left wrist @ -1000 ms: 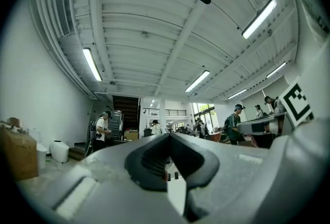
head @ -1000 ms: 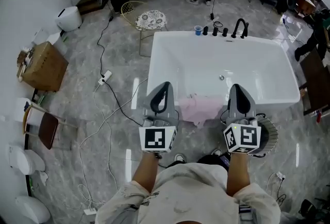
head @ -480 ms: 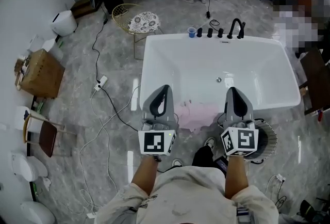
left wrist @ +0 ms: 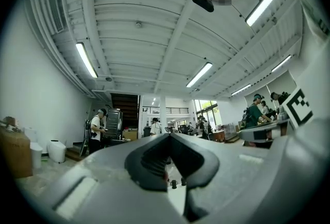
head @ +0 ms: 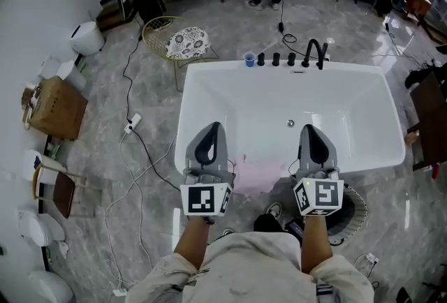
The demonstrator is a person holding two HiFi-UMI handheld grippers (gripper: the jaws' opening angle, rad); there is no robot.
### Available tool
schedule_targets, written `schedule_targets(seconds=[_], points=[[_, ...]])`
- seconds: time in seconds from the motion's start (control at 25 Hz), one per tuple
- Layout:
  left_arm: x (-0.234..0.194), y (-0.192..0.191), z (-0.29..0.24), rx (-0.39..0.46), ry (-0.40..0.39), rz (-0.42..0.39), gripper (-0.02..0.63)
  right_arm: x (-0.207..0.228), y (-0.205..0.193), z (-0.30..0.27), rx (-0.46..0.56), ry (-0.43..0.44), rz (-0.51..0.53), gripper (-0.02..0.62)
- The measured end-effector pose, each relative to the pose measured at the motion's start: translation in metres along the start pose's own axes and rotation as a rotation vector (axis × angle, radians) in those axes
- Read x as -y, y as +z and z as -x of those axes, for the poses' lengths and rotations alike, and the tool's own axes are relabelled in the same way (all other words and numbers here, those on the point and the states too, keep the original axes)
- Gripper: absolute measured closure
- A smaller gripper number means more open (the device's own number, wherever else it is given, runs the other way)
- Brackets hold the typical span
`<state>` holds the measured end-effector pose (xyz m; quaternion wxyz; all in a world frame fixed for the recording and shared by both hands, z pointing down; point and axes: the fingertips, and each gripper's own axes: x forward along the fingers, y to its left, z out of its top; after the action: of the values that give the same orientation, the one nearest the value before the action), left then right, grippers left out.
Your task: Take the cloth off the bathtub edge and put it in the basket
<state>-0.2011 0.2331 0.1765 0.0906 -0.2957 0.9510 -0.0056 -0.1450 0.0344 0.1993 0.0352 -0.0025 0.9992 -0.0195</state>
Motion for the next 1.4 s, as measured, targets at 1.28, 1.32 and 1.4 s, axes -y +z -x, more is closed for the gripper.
schedule_targets(seconds=[1.28, 1.32, 1.4], points=[[-0.073, -0.102, -0.031, -0.124, 0.025, 0.015, 0.605, -0.044, -0.143, -0.085, -0.326, 0.077, 0.003, 0.592], [-0.077, -0.108, -0.031, -0.113, 0.032, 0.013, 0.604, -0.048, -0.157, -0.089, -0.348, 0.083, 0.005, 0.592], [-0.081, -0.124, -0.030, -0.102, 0.040, 0.010, 0.604, -0.057, -0.191, -0.091, -0.393, 0.098, 0.010, 0.592]])
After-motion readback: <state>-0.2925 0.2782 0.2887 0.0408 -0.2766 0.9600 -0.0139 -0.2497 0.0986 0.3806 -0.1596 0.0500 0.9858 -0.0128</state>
